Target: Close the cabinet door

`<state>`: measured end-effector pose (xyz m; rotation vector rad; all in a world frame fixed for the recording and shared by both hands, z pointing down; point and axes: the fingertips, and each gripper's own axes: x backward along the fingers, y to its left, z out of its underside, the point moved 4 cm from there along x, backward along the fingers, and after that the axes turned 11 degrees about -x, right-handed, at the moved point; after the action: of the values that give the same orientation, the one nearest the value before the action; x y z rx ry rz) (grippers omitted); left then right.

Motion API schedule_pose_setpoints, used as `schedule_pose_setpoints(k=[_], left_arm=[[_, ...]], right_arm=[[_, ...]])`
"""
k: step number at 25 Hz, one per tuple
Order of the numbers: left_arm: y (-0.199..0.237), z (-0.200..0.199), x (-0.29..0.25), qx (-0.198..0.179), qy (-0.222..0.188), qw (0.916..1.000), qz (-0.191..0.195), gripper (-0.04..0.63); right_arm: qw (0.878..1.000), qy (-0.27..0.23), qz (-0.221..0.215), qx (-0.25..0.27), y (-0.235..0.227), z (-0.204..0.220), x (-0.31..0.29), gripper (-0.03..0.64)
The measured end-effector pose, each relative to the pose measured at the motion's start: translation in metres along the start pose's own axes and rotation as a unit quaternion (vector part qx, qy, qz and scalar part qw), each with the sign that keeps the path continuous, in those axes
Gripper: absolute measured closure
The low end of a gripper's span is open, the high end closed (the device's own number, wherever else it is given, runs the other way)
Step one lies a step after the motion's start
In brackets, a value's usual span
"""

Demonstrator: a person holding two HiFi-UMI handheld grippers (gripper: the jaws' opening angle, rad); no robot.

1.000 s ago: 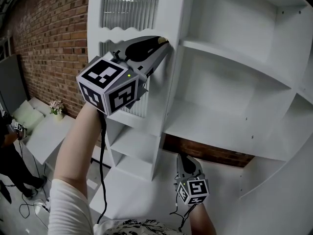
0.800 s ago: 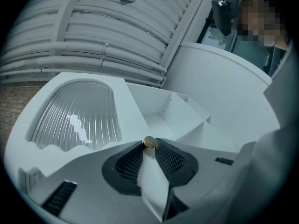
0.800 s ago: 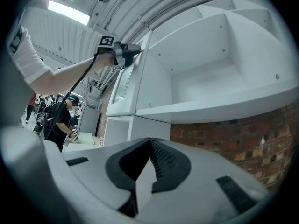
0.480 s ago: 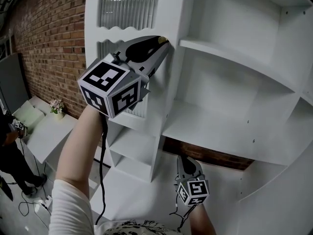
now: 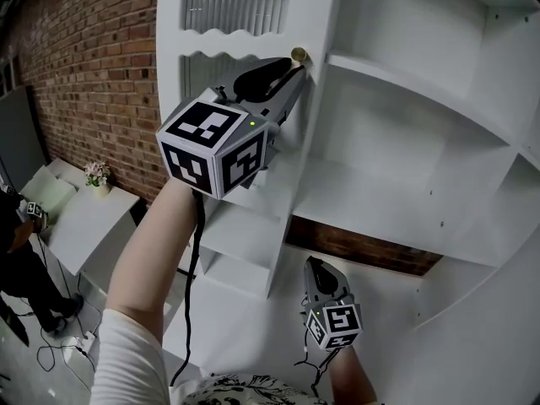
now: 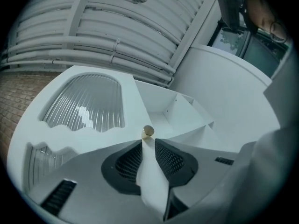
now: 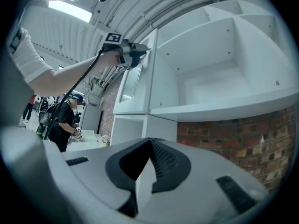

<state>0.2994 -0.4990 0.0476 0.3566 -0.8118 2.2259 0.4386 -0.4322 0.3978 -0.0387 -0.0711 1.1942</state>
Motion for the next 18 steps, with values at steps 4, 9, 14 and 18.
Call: schedule_pose_setpoints(k=[4,9,14,18], left_arm=[[0.002,0.009,0.03,0.018,0.003,0.9998,0.005,0.513],[-0.001,0.036,0.086,0.023,0.034,0.9991,0.014,0.575],[-0.002,0.067,0.151,0.024,0.048,0.9982,0.026,0.589],[-0.022,0.082,0.202,0.006,0.049,0.9967,0.064,0.589]], right_arm=[[1.0,0.004,0.009,-0.003,0.017,0.005,0.006,0.609],[1.0,-0.009,0.017,-0.01,0.048,0.003,0.012,0.609],[0.999,-0.037,0.019,-0.006,0.085,-0.005,0.014,0.609],[0.998,-0.049,0.027,0.014,0.114,-0.006,0.016,0.611]])
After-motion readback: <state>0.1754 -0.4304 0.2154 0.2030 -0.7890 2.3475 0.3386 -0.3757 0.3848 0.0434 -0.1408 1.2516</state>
